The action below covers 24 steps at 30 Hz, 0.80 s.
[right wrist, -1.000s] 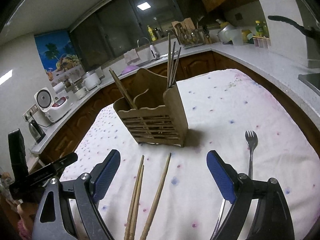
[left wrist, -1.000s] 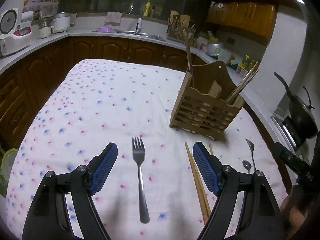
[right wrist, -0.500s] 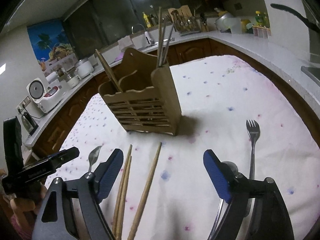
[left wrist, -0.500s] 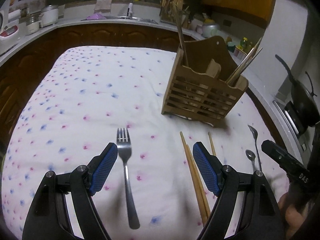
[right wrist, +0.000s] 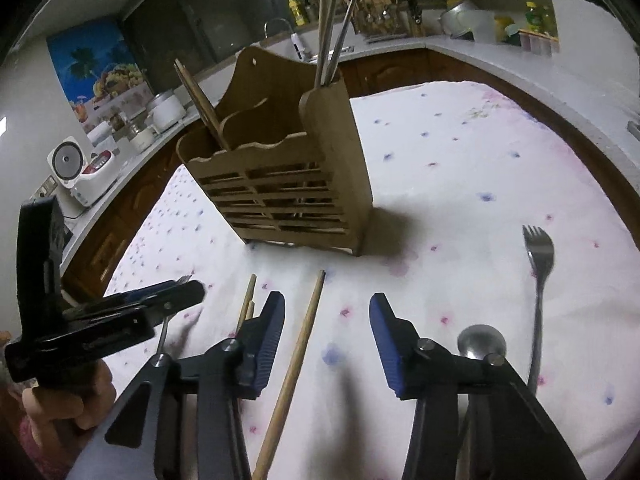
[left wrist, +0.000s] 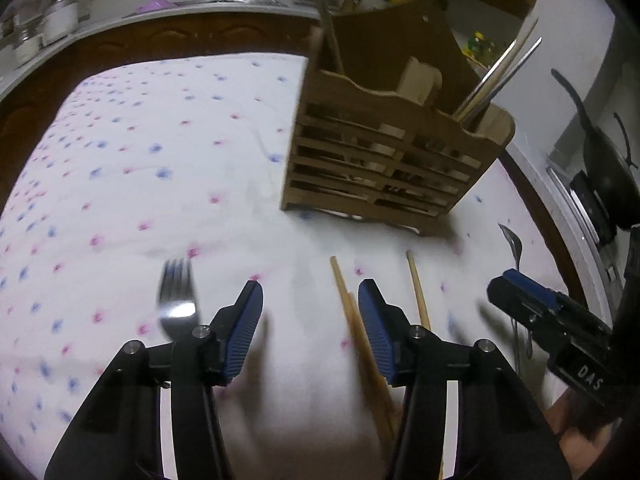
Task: Organize utensils
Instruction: 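Move both open tools back down to the wooden chopsticks on the cloth, then close the left tool on a wooden chopstick while the right tool grasps another wooden chopstick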
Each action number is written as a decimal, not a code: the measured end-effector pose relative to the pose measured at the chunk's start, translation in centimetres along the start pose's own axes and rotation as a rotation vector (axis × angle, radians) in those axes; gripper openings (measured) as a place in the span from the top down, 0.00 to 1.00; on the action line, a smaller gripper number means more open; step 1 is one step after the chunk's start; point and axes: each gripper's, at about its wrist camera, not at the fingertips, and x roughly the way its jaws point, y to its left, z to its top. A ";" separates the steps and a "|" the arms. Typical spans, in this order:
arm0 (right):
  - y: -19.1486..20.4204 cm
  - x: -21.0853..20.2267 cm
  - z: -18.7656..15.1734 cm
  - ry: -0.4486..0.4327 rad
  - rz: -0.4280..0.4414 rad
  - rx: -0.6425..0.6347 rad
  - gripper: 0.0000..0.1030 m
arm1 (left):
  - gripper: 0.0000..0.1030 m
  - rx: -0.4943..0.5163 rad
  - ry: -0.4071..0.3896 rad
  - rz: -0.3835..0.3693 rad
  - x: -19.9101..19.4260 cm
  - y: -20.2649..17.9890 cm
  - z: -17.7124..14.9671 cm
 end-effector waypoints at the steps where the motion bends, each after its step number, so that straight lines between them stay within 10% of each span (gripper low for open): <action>1: 0.0 0.2 0.1 0.004 0.002 0.002 0.58 | 0.55 0.010 0.011 -0.002 0.5 -0.3 0.2; 12: -0.6 1.7 0.5 0.034 0.000 0.013 0.60 | 0.88 0.142 0.089 0.023 4.2 -1.5 0.6; 24: 1.5 5.5 0.5 0.119 -0.013 -0.083 0.61 | 0.87 0.081 0.154 0.002 1.9 1.6 -1.3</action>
